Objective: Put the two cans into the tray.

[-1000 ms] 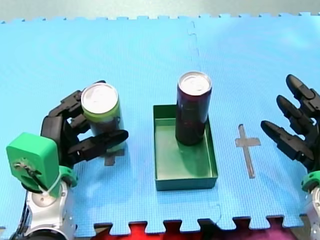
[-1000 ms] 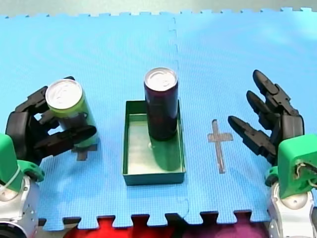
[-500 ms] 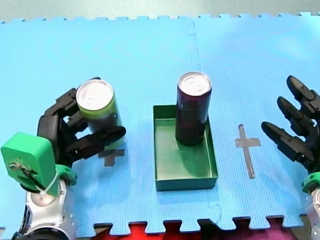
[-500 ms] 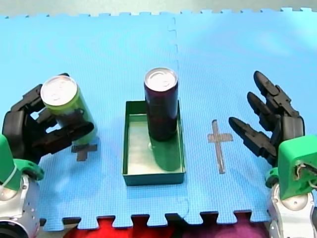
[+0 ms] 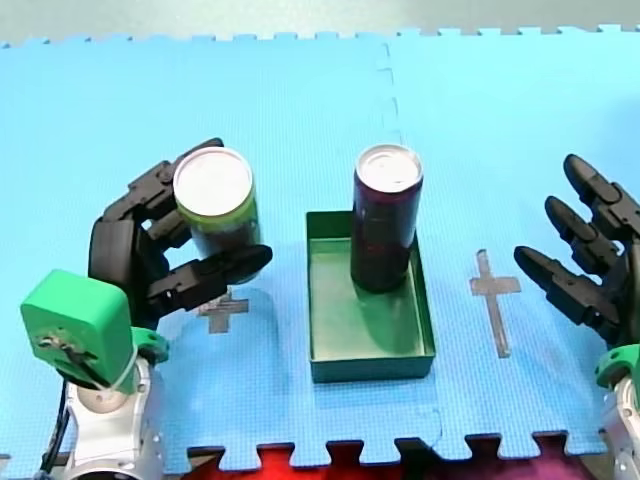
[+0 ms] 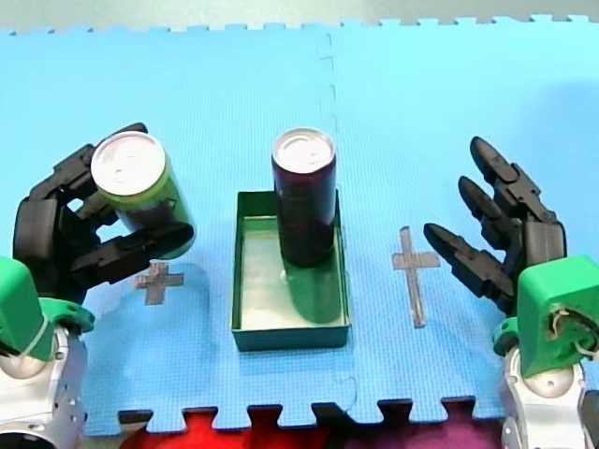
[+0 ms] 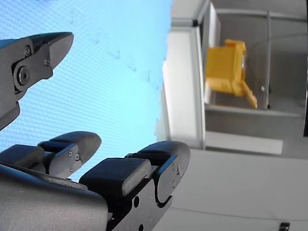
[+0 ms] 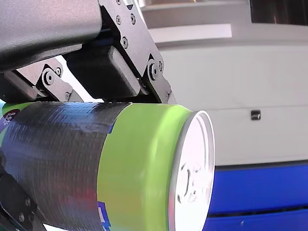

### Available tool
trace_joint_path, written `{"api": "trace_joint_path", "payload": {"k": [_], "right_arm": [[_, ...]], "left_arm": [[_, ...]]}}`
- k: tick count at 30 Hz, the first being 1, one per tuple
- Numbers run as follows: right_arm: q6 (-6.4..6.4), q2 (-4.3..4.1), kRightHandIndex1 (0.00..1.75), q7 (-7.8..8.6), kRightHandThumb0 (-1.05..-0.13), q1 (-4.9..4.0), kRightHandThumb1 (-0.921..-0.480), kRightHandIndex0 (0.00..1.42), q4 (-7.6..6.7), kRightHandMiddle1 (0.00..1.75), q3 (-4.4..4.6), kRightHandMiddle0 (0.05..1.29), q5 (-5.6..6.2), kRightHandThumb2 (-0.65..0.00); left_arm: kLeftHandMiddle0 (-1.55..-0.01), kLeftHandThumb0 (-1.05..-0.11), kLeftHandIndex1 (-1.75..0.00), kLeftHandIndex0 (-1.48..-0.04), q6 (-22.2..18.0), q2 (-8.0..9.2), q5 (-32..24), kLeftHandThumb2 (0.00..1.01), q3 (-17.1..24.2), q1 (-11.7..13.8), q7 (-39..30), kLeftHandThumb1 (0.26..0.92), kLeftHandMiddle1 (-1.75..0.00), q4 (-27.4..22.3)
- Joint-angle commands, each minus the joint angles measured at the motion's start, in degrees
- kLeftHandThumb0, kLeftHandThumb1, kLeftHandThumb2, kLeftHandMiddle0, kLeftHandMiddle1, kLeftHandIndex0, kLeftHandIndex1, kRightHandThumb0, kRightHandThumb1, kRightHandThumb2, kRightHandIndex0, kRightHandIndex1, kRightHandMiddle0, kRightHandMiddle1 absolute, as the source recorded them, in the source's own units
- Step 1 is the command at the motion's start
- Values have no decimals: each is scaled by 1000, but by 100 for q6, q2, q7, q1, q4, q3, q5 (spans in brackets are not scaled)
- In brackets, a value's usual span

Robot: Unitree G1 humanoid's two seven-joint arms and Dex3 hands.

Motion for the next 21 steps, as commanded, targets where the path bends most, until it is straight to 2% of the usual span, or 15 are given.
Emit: {"api": "trace_joint_path", "payload": {"k": [1,6,13,21], "right_arm": [[120,12,3,-108,-732,53,-710,592,-43,4,21,556,-47,0],[104,7,3,-100,-735,13,-709,597,56,4,5,563,-45,0],[102,11,3,-91,-738,-4,-708,599,72,3,7,569,-33,0],[58,22,1,-77,-740,-48,-705,599,224,3,9,574,-26,0]], "left_arm": [[-1343,-383,-2,-1255,339,-54,215,0,-272,354,218,724,-20,-1320],[-1350,-391,-1,-1255,638,-84,273,0,-409,536,211,718,-16,-1846],[-1360,-400,-2,-1258,1021,-149,437,0,-591,757,288,713,-12,-2470],[-1368,-410,-1,-1260,1507,-159,568,0,-729,766,348,709,-9,-2902]]}}
